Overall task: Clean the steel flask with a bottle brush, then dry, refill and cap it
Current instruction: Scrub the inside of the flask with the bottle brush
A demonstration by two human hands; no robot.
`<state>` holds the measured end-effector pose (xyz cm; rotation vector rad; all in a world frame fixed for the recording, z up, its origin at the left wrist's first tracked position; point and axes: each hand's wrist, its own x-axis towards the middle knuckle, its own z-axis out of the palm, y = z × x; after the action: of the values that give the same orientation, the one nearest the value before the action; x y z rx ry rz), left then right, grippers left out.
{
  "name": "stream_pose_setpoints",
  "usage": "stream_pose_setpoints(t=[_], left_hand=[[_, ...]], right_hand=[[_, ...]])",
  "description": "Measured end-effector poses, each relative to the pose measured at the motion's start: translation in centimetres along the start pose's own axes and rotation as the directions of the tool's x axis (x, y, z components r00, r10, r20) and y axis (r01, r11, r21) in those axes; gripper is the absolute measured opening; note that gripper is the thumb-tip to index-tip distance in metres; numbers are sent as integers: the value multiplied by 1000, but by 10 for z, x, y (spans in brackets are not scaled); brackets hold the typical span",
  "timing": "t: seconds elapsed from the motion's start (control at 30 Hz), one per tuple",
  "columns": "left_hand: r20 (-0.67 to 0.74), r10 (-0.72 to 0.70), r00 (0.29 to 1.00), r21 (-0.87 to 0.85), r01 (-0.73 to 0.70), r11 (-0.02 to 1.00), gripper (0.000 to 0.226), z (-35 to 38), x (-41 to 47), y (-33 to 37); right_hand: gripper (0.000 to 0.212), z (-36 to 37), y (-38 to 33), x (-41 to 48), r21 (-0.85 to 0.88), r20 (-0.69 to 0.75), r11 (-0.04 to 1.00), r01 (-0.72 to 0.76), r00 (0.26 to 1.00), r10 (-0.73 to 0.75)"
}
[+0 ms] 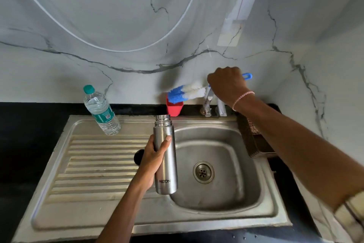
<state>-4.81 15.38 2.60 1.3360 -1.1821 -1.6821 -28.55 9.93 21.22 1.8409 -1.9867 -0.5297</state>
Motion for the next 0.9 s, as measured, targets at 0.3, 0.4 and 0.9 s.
stream_pose_setpoints(t=[0.3,0.4,0.9], left_hand=[[-25,-9,1000,-50,8,999,43,-15,27,6],[-31,-9,999,-77,7,997,40,-16,35,12],[-65,-70,995,-83,64,995,56,-22,45,1]], right_hand=[[30,6,-42,73,-113,-55,954,278,957,-286],[27,12,-59,89,-116,-90,944,310,943,-321],[23,-1,-42,112,-113,-140,972,205,965,-220]])
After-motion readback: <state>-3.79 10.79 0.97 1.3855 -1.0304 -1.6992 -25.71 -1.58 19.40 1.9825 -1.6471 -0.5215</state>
